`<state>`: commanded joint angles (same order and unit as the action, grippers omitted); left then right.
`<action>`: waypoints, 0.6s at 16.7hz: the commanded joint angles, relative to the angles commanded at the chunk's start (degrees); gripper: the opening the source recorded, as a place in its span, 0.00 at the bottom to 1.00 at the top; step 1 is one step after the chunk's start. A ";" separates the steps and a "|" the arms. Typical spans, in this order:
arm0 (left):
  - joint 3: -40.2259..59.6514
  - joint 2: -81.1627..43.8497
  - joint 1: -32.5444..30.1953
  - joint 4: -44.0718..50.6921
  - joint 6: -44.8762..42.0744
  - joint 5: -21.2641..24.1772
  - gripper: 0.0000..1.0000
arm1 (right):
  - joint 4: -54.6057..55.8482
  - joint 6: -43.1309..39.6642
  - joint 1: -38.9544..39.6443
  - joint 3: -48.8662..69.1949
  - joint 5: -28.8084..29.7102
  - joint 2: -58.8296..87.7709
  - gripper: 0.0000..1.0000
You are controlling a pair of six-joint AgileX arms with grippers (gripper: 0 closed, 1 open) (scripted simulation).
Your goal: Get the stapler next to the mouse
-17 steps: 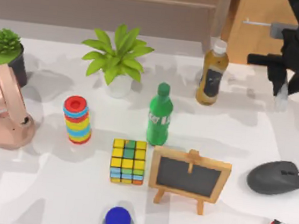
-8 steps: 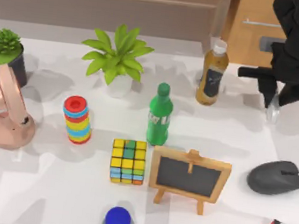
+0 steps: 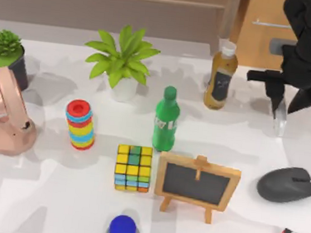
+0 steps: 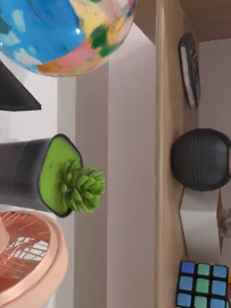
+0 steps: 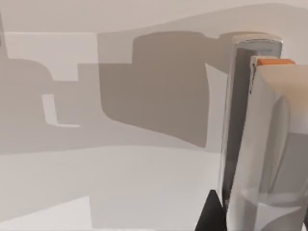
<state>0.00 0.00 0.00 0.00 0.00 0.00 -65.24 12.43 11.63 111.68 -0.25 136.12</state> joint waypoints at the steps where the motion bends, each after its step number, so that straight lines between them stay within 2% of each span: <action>1: 0.00 0.00 0.00 0.00 0.00 0.00 1.00 | 0.00 0.00 0.00 0.00 0.00 0.00 0.68; 5: 0.00 0.00 0.00 0.00 0.00 0.00 1.00 | 0.00 0.00 0.00 0.00 0.00 0.00 0.98; 10: 0.00 0.00 0.00 0.00 0.00 0.00 1.00 | 0.00 0.00 0.00 0.00 0.00 0.00 1.00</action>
<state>0.00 0.00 0.00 0.00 0.00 0.00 -65.24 12.43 11.63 111.68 -0.25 136.12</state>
